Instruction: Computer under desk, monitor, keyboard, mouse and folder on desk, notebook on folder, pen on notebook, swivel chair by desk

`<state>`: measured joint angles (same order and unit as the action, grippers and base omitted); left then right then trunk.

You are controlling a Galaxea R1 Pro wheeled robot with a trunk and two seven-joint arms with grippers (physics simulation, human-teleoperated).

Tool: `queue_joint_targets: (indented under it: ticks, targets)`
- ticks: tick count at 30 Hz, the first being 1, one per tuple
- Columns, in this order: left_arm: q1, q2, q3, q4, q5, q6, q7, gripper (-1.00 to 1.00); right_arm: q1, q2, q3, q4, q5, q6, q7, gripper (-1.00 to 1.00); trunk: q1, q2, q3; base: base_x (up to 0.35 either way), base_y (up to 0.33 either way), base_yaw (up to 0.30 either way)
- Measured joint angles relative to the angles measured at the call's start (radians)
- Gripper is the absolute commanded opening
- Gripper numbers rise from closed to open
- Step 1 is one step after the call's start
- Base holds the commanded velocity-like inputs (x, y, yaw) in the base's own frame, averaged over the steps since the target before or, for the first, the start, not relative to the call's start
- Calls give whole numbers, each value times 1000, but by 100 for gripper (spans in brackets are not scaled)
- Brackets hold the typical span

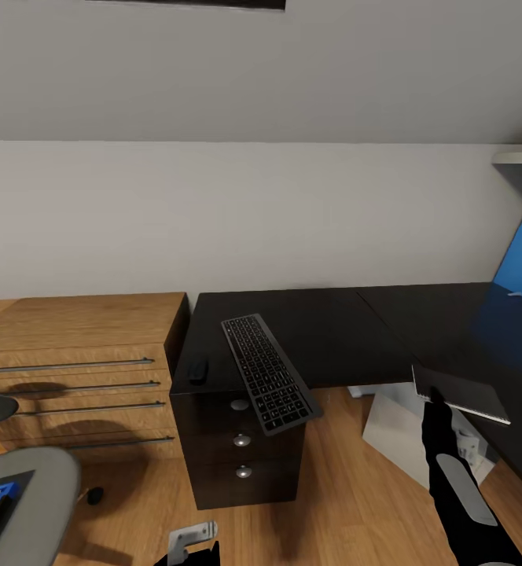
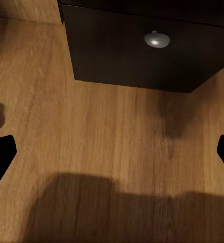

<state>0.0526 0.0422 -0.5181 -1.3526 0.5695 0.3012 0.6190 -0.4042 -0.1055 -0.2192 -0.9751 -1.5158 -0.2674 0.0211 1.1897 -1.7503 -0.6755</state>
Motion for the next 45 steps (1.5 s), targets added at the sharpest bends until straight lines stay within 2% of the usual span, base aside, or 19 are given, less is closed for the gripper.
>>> queue_joint_targets:
  ticks: [31,45]
  targets:
    - [0,0,0,2,2,0,0,100,0,0,-3,0,0,0,1,100,0,0,0,79,0,0]
    - [0,-1,0,9,2,2,0,100,0,-1,-6,0,0,0,1,100,0,0,0,9,0,0]
